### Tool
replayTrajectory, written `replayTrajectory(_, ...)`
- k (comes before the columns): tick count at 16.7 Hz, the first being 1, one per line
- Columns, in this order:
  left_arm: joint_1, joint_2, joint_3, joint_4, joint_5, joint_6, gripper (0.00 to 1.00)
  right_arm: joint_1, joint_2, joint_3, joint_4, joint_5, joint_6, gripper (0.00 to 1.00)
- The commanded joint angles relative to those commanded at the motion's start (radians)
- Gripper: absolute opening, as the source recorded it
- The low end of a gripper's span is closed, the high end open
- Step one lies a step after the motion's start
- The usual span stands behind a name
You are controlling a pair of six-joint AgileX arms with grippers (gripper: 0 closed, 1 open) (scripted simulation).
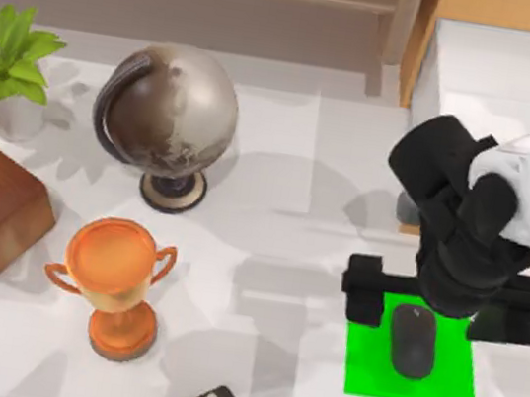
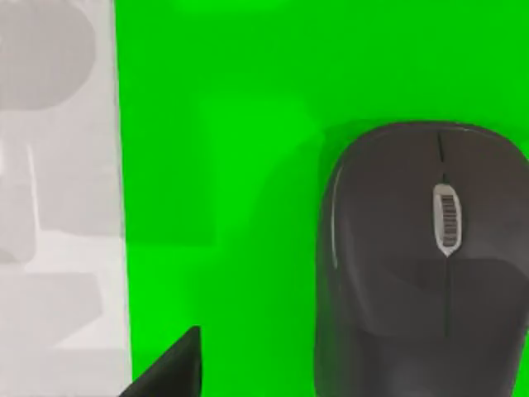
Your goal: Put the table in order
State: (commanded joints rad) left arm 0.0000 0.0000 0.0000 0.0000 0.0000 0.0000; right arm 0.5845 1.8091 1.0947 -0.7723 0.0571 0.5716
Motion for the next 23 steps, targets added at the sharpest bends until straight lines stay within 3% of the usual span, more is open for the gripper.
replayTrajectory(6, 0.0, 0.0, 0.0, 0.0, 0.0, 0.0, 1.0, -0.002, -0.02, -0.016, 0.094, -0.007, -0.041, 1.0)
replayTrajectory(12, 0.0, 0.0, 0.0, 0.0, 0.0, 0.0, 1.0, 0.017, -0.034, -0.125, 0.496, -0.038, -0.242, 1.0)
replayTrajectory(17, 0.0, 0.0, 0.0, 0.0, 0.0, 0.0, 1.0, 0.062, -0.027, -0.265, 0.989, -0.08, -0.559, 1.0)
replayTrajectory(23, 0.0, 0.0, 0.0, 0.0, 0.0, 0.0, 1.0, 0.06, -0.024, -0.448, 1.65, -0.074, -1.081, 1.0)
